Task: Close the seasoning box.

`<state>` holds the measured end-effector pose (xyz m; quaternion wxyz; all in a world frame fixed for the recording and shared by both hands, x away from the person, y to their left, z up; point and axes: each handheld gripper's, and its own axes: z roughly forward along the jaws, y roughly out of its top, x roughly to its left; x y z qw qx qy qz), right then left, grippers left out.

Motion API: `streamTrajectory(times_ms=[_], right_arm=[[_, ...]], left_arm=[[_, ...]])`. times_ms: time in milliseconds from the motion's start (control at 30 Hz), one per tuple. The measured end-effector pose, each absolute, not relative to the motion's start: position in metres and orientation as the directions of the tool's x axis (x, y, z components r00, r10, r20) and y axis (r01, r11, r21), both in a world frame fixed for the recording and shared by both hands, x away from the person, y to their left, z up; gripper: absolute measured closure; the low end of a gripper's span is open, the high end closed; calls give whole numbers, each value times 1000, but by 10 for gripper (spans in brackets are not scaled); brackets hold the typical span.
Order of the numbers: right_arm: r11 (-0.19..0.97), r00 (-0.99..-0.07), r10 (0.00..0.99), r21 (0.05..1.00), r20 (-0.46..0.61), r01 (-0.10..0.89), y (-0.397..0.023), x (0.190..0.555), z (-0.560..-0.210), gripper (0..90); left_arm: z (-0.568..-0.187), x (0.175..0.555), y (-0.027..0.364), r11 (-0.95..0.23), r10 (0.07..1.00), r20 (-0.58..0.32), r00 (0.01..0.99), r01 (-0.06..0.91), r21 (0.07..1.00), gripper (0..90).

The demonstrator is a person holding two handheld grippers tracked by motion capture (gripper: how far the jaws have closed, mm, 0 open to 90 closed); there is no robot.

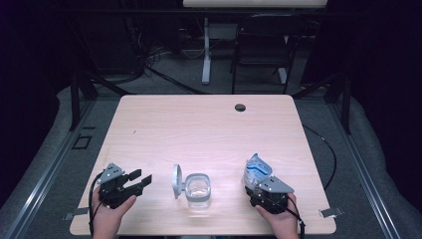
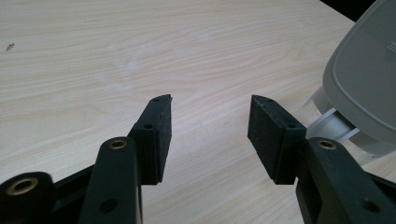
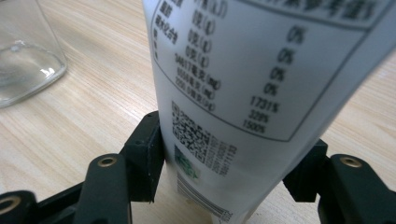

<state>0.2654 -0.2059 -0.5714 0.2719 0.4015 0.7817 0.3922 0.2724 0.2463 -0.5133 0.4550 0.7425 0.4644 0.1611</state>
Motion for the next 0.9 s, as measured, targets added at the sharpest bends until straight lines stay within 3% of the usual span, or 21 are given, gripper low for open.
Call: streamTrajectory(times_ms=[900], right_arm=[[440, -546, 810, 838, -215, 323, -196, 254, -546, 404]], left_arm=[[-512, 271, 247, -154, 838, -182, 514, 542, 826, 502]])
